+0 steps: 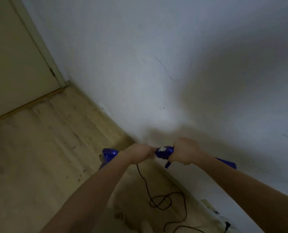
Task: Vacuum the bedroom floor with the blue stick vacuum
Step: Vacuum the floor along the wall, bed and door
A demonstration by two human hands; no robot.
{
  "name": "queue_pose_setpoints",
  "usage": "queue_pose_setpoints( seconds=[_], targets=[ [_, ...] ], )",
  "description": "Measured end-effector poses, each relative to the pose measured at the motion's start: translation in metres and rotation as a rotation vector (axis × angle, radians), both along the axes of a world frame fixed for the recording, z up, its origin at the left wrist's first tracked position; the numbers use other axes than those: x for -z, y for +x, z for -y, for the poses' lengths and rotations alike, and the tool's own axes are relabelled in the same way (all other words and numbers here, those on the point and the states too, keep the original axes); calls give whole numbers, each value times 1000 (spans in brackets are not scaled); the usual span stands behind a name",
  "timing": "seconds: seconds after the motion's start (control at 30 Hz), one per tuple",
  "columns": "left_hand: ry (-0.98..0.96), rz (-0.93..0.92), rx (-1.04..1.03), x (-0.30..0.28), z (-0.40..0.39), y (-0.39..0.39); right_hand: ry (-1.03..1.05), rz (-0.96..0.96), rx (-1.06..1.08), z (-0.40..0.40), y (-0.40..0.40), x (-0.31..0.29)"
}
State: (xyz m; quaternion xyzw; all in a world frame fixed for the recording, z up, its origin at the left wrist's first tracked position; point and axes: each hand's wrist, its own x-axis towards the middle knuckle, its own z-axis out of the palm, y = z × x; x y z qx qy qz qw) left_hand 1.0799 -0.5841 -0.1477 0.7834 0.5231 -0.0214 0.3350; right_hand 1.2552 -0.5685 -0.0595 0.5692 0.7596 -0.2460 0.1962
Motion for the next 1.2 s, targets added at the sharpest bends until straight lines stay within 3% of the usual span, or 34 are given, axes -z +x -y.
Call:
queue_pose_setpoints(
  seconds=[0.1, 0.2, 0.27, 0.33, 0.4, 0.47, 0.9, 1.2],
  targets=[
    [-26, -24, -132, -7, 4, -39, -68, -141, 144, 7, -37, 9],
    [-176, 137, -610, -5, 16, -89, -166, -283, 332, 4, -74, 9],
    [-434, 466, -1098, -1, 31, -119, -174, -307, 358, -4, -102, 7],
    [-701, 995, -1403, 0, 38, -137, -165, -317, 355, -12, -134, 2],
    [-773, 1322, -1458, 0, 30, -160, -179, -332, 377, -19, -175, 0],
    [-742, 1506, -1460, -5, 16, -188, -213, -352, 423, -24, -219, 0],
    [-669, 1322, -1476, -22, -43, -379, -437, -252, 521, -74, -447, 25],
    [-534, 1184, -1567, -29, -114, -516, -383, -553, 491, -137, -575, 18]
  ],
)
